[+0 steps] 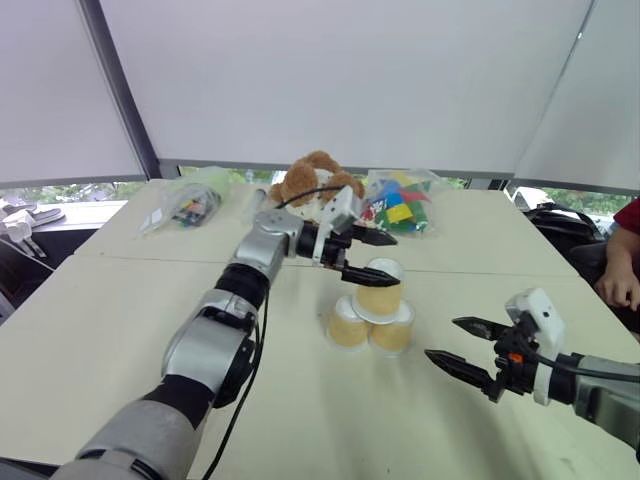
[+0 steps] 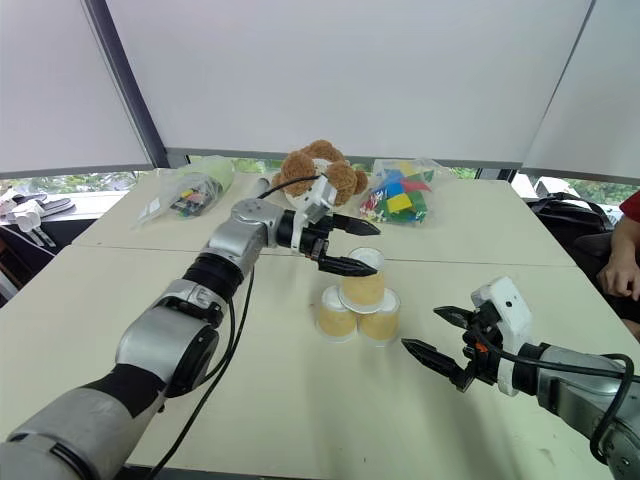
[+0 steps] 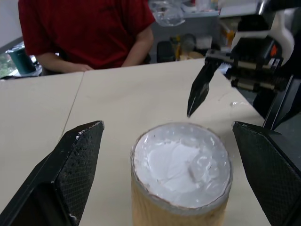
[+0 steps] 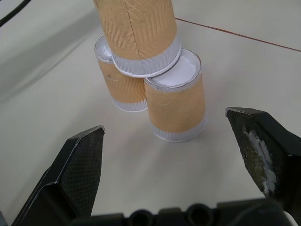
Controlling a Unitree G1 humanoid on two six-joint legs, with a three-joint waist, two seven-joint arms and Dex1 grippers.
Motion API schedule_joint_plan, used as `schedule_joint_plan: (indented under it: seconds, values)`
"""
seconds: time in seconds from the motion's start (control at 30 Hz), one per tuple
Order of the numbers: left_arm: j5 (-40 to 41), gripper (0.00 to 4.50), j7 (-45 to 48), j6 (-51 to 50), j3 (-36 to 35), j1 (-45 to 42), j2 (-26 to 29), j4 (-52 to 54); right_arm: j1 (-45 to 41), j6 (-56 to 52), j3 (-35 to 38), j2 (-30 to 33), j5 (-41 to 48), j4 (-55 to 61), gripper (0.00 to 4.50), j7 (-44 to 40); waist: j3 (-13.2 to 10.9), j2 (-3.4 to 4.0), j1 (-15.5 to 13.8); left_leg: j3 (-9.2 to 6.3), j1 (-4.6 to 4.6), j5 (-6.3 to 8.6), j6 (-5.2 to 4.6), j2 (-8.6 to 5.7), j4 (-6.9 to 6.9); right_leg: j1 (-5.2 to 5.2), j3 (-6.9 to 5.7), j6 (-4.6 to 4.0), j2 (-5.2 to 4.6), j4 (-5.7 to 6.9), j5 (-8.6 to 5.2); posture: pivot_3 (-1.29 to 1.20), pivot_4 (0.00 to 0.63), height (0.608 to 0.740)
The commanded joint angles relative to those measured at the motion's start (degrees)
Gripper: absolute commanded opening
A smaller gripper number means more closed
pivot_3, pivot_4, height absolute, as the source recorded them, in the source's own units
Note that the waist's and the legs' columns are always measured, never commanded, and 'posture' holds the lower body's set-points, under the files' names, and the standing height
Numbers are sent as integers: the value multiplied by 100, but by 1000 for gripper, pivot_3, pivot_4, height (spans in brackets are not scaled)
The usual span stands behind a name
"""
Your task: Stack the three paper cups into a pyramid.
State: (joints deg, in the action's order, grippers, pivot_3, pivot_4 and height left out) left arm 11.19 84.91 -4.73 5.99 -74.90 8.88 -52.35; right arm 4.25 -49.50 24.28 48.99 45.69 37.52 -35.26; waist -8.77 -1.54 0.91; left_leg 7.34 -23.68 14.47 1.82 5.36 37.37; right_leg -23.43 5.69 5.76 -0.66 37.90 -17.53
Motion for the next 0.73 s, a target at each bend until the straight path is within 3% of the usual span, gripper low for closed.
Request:
schedule_joint_plan:
  seconds: [0.03,0.23,0.47,0.57,0.73]
  values:
    - [318,4481,159,-462,-204,46,308,699,-120,159,9,64,-64,-64,4500,-94,0,1,10,0,0,0,0,0,-1,-1,0,0,0,1,0,0,150,740]
    - [624,4481,-364,-1696,-672,561,1357,1678,10,286,192,34,-113,-255,4500,-265,2,3,23,0,3,0,0,1,-2,-1,0,1,0,4,0,0,150,740]
    - [684,4481,-1251,-3042,-836,3476,2716,4616,300,414,668,115,-161,-726,4500,-589,5,10,10,6,16,-2,2,8,-3,7,1,7,-2,16,-3,0,150,740]
    - [965,4481,-1795,-3652,-1147,4685,2872,5796,325,438,659,188,-218,-924,4500,-752,2,2,-50,3,14,-2,4,9,11,15,-3,7,-5,17,-4,0,150,740]
    - [1160,4481,-2692,-3849,-1544,5798,2706,6766,320,600,445,153,-414,-1323,4500,-936,5,-1,-57,-8,15,3,-5,8,46,41,-6,-2,-7,16,-8,0,150,740]
